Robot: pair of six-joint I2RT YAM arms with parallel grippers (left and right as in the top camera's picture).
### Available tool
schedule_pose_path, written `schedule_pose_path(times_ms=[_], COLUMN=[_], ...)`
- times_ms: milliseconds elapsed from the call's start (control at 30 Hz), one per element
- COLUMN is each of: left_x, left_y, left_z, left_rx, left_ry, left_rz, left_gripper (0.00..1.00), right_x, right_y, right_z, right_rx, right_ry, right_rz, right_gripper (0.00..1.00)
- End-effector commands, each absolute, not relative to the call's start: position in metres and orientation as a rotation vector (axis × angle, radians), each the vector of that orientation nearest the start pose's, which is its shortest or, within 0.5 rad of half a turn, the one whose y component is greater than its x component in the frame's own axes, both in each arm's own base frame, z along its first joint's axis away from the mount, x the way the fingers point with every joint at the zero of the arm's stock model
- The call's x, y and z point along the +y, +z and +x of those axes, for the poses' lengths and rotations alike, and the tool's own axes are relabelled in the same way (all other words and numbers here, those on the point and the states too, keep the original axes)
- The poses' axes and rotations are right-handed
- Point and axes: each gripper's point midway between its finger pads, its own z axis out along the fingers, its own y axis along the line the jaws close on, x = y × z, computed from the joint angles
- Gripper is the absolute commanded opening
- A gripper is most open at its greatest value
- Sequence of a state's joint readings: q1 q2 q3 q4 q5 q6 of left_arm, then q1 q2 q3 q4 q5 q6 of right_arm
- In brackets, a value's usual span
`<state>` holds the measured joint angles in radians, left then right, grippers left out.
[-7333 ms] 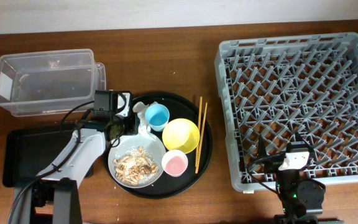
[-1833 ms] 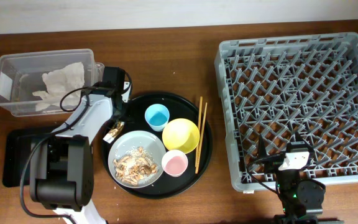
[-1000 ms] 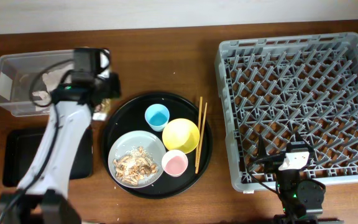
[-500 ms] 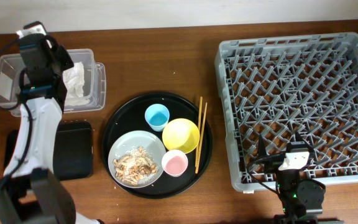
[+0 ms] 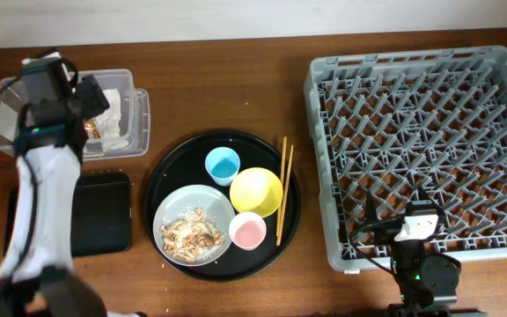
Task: Sort waste into correct bins and load items into the dishwasher rack
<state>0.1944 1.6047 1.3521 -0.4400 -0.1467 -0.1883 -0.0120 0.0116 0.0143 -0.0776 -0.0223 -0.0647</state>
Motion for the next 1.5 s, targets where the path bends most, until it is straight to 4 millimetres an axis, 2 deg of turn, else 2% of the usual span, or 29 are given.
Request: schedule_pose_path(times_ms=[0, 67, 167, 300, 400, 467, 600, 667, 800, 1267, 1300, 1333, 1400, 1467], left_x=[0.089, 0.061, 0.027, 0.01, 0.005, 0.011, 0.043, 0.059, 0.074, 0.075, 0.075, 0.075, 0.075, 0.075], left_y=[0.257, 0.248, 0.228, 0.208, 0.203, 0.201, 0.197, 0.196, 0.196, 0.196, 0.196, 0.196, 0.196, 0.196], left_z=[0.41, 0.373, 0.331, 0.3, 0.287, 0.284, 0.275, 0.272, 0.266, 0.266, 0.266, 0.266, 0.266, 0.266], left_rx=[2.195, 2.311, 2.484, 2.647, 2.707, 2.713, 2.706, 2.671, 2.646, 2.643, 2.644, 2.643, 2.643, 2.643], left_ry=[-0.025, -0.194, -0.395, -0.406, -0.402, -0.348, -0.082, -0.042, -0.029, -0.029, -0.029, -0.029, -0.029, -0.029], left_rz=[-0.613, -0.695, -0.799, -0.832, -0.849, -0.861, -0.912, -1.003, -1.087, -1.092, -1.092, -1.092, -1.092, -1.092], left_gripper=[0.99, 0.99, 0.99, 0.99, 0.99, 0.99, 0.99, 0.99, 0.99, 0.99, 0.99, 0.99, 0.99, 0.99], right_x=[0.001, 0.001, 0.001, 0.001, 0.001, 0.001, 0.001, 0.001, 0.001, 0.001, 0.004, 0.017, 0.061, 0.092], right_y=[0.156, 0.156, 0.156, 0.156, 0.156, 0.156, 0.156, 0.156, 0.156, 0.156, 0.158, 0.164, 0.17, 0.17], right_z=[0.246, 0.246, 0.246, 0.246, 0.246, 0.246, 0.246, 0.246, 0.246, 0.246, 0.246, 0.246, 0.235, 0.22], right_rx=[1.649, 1.649, 1.649, 1.649, 1.649, 1.649, 1.649, 1.649, 1.649, 1.648, 1.639, 1.61, 1.574, 1.56], right_ry=[-0.048, -0.048, -0.048, -0.048, -0.048, -0.048, -0.048, -0.048, -0.048, -0.048, -0.031, 0.031, 0.3, 0.487], right_rz=[-0.064, -0.064, -0.064, -0.064, -0.064, -0.064, -0.063, -0.063, -0.064, -0.064, -0.078, -0.134, -0.277, -0.406], right_gripper=[0.99, 0.99, 0.99, 0.99, 0.99, 0.99, 0.99, 0.99, 0.99, 0.99, 0.99, 0.99, 0.99, 0.99])
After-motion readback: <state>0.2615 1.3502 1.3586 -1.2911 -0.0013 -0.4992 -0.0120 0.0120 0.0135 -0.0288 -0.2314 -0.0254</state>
